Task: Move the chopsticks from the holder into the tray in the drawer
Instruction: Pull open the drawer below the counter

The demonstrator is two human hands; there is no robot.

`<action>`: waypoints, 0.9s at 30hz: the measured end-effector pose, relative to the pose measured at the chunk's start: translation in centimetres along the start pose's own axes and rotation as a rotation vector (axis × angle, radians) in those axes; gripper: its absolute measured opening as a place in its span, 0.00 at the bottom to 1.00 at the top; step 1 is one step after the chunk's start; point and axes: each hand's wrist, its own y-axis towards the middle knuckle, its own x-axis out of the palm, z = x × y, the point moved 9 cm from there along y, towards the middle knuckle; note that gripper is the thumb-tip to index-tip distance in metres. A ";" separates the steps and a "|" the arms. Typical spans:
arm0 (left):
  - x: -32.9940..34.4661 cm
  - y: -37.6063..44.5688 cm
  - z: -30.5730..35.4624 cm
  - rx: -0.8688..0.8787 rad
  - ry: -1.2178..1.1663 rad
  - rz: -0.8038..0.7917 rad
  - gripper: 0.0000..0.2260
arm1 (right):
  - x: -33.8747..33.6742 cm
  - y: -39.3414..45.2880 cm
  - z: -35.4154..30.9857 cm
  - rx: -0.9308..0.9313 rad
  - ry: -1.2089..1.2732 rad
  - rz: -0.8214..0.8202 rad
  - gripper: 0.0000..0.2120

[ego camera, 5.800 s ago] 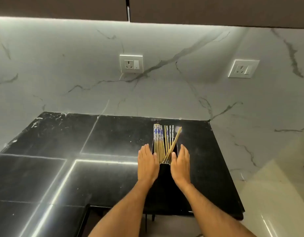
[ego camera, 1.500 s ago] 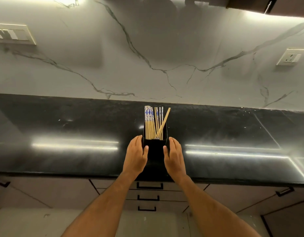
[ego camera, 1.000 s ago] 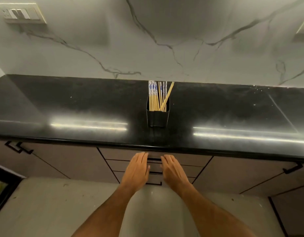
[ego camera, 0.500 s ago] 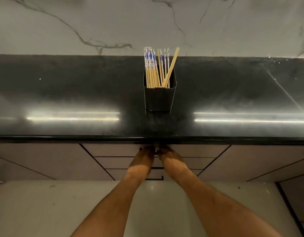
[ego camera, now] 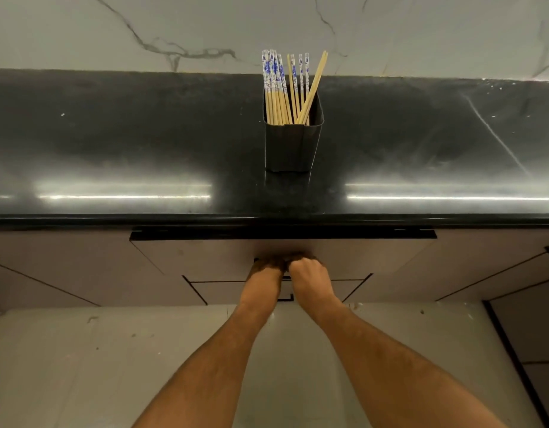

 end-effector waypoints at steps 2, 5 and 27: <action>0.1 -2.6 -0.1 0.024 -0.003 0.034 0.10 | -0.3 -1.8 -0.4 0.037 0.032 0.016 0.06; 1.6 -5.9 -0.6 0.019 -0.092 0.043 0.12 | 0.3 -5.5 -1.2 0.032 0.045 0.015 0.05; 11.8 -29.1 -0.7 0.016 -0.006 0.074 0.19 | 4.2 -30.0 -7.5 -0.017 0.081 -0.007 0.13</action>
